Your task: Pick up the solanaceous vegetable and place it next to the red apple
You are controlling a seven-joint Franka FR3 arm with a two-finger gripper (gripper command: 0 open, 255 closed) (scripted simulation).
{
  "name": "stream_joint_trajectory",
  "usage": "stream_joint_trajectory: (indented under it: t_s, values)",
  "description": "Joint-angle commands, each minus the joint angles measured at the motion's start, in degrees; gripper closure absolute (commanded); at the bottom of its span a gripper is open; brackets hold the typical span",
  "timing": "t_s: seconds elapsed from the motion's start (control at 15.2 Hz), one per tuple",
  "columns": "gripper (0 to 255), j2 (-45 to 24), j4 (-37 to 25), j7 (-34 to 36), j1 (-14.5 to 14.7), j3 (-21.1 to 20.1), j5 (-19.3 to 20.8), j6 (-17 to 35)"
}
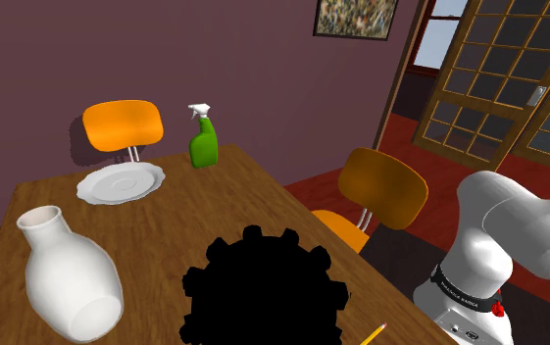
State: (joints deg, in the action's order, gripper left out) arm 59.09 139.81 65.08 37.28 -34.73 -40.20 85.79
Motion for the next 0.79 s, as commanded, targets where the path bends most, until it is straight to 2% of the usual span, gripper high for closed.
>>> stream_joint_trajectory:
  t_s: [0.0,0.33,0.73]
  values:
    - [255,2.7,0.7,2.6,2.0,-0.9,-1.8,-1.2]
    - [255,7.7,-0.2,10.2,6.4,-4.3,-6.7,-4.0]
    - [255,9.3,4.3,9.3,7.4,-6.8,-9.1,-1.0]
